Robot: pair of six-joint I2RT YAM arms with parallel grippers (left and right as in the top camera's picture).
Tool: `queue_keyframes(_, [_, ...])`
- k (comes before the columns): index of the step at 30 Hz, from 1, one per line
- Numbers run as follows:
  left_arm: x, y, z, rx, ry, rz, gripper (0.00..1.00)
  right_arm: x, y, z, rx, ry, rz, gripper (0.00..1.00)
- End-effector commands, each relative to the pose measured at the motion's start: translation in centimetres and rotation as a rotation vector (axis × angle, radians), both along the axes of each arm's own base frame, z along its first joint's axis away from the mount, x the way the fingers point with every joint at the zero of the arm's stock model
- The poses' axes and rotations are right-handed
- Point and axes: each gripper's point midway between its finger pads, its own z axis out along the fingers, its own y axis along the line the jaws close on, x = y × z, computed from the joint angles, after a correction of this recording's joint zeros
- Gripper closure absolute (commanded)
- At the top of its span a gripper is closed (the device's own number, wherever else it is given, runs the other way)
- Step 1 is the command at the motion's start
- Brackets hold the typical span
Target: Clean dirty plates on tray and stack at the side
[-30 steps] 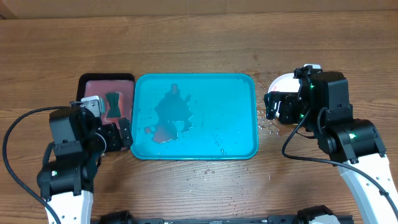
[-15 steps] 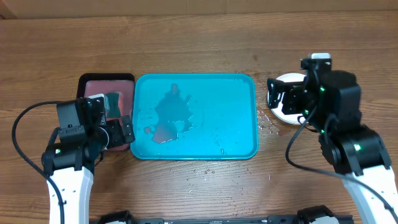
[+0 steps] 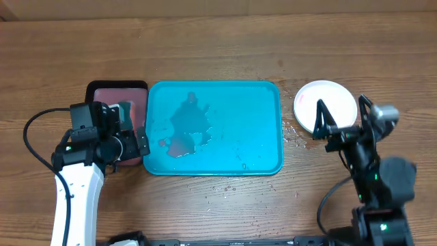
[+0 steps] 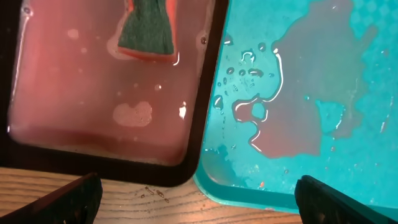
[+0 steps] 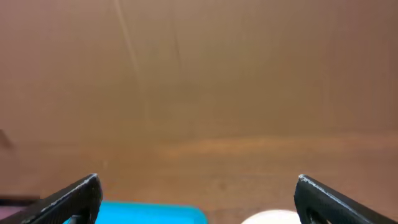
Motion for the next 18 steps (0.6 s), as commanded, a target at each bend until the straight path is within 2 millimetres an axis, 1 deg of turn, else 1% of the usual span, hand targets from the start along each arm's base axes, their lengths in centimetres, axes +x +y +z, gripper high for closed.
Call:
queue_keyframes(1, [-0.2,-0.1,-1.1,0.008,0.038,-0.024,0.00,-1.4,-0.4,-0.7,0.002,-0.085,-0.007,0.00])
queue_keyframes(7, [-0.2,-0.1,-2.1,0.001,0.079,-0.025,0.00,-3.5,-0.6,-1.9,0.014,-0.261,-0.012,0.00])
queue_keyframes(9, [-0.3,-0.1,-2.4,-0.001,0.091,-0.025,0.00,-4.0,-0.8,-2.5,0.015,-0.291,-0.017,0.00])
queue_keyframes(14, [-0.3,-0.1,-2.7,-0.004,0.106,-0.025,0.00,-4.8,-1.1,-3.9,0.016,-0.328,-0.032,0.00])
queue_keyframes(18, [-0.3,-0.1,-2.8,-0.004,0.107,-0.025,0.00,-4.8,-1.6,-5.1,0.014,-0.286,-0.058,0.00])
